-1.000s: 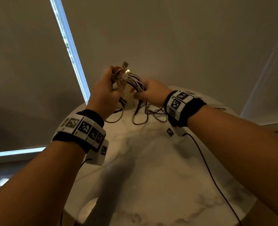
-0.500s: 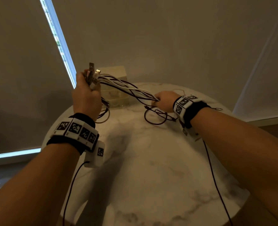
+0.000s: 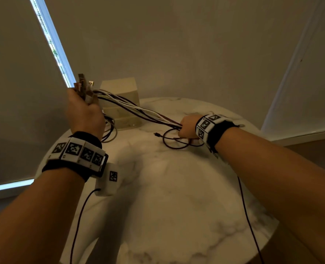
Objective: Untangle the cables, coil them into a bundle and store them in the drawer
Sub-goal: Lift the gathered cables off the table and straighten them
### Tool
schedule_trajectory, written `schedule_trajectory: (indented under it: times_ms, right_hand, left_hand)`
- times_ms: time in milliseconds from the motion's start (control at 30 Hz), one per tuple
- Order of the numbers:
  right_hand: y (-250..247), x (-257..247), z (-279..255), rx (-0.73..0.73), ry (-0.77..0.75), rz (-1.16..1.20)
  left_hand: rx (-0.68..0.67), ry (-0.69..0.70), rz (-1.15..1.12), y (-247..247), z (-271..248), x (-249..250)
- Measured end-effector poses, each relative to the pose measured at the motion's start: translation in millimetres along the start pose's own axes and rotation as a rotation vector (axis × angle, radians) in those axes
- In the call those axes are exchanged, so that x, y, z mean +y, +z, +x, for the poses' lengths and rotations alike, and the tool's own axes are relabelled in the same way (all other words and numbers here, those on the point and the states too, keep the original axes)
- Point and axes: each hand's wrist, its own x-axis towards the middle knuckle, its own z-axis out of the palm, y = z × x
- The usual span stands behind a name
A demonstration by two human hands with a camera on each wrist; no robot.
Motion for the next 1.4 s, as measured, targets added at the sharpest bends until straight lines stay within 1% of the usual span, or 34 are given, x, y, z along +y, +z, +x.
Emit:
schedule_trajectory:
  times_ms: [67,100,133,167,267,300,333,367,400,433,467,533,567,600,633,733,867,933,967,1000,1033,1100,1133,1167,1200,1233,1267,1300,1333,1400]
  right_hand:
    - [-6,6,5,-0.031,0.065,-0.056]
    - [-14,9,6,0.013,0.074,-0.078]
    - [-26,12,6,0.113,0.083,-0.1]
    - [-40,15,5,0.275,0.097,-0.095]
    - [-97,23,-3,0.902,0.09,-0.043]
    - [-111,26,-3,1.052,0.059,-0.042]
    - [-124,28,-7,1.135,0.034,-0.053]
    - [-129,32,-7,1.13,0.02,-0.053]
    - [-129,34,-6,1.054,0.007,-0.026]
    - [-124,36,-3,0.913,-0.001,0.022]
    - [-113,39,1,0.72,0.001,0.058]
    - [-78,42,3,0.254,0.022,0.101]
    - [-57,44,3,0.094,0.04,0.124]
    - [-39,45,1,0.022,0.053,0.148]
    - [-24,46,0,0.028,0.054,0.156]
    - [-3,48,1,0.164,0.059,0.156]
    - [-11,55,10,0.196,0.11,0.206]
    - [-17,59,13,0.243,0.155,0.211]
    - [-21,61,14,0.302,0.181,0.212]
    - [-26,63,14,0.397,0.204,0.215]
    - [-32,66,14,0.528,0.208,0.223]
    - [-49,69,12,0.808,0.147,0.264]
    - [-59,70,11,0.899,0.103,0.265]
    - [-68,71,8,0.941,0.074,0.234]
    - [-74,71,7,0.942,0.06,0.195]
    - [-77,71,6,0.913,0.067,0.16]
    - [-76,72,6,0.847,0.078,0.152]
    - [-69,73,7,0.745,0.095,0.165]
    - [-58,76,10,0.601,0.105,0.184]
    - [-29,77,14,0.238,0.114,0.184]
  left_hand:
    - [0.004,-0.006,0.028,0,-3,0]
    - [-0.001,-0.006,0.023,-1,-4,0]
    - [-0.007,-0.011,0.013,-2,-4,-1]
    - [-0.012,-0.014,0.012,-4,-4,-1]
    - [-0.026,-0.015,0.008,-8,-2,1]
    - [-0.032,0.0,0.009,-10,-3,4]
    - [-0.042,0.013,0.018,-10,-2,7]
    - [-0.055,0.023,0.024,-9,-2,10]
    - [-0.061,0.029,0.032,-10,-1,10]
    - [-0.067,0.03,0.041,-9,-2,10]
    - [-0.072,0.024,0.052,-9,-2,8]
    - [-0.079,0.013,0.082,-9,-4,5]
    - [-0.084,0.017,0.101,-10,-6,3]
    - [-0.082,0.013,0.115,-12,-7,0]
    - [-0.078,-0.005,0.128,-13,-8,-3]
    - [-0.045,-0.058,0.157,-16,-8,-9]
    - [0.031,-0.131,0.093,-18,-3,-4]
    - [0.059,-0.181,0.05,-18,1,-4]
    - [0.07,-0.188,0.044,-18,2,-5]
    - [0.081,-0.186,0.044,-18,2,-6]
    - [0.09,-0.182,0.049,-17,1,-8]
    - [0.101,-0.171,0.066,-16,-1,-11]
    - [0.106,-0.163,0.073,-15,-2,-13]
    - [0.109,-0.15,0.078,-15,-3,-13]
    - [0.109,-0.135,0.078,-16,-4,-12]
    - [0.105,-0.122,0.08,-17,-4,-11]
    - [0.098,-0.111,0.082,-17,-4,-10]
    - [0.093,-0.102,0.086,-18,-5,-8]
    - [0.089,-0.097,0.09,-19,-5,-8]
    - [0.098,-0.091,0.092,-19,-5,-9]
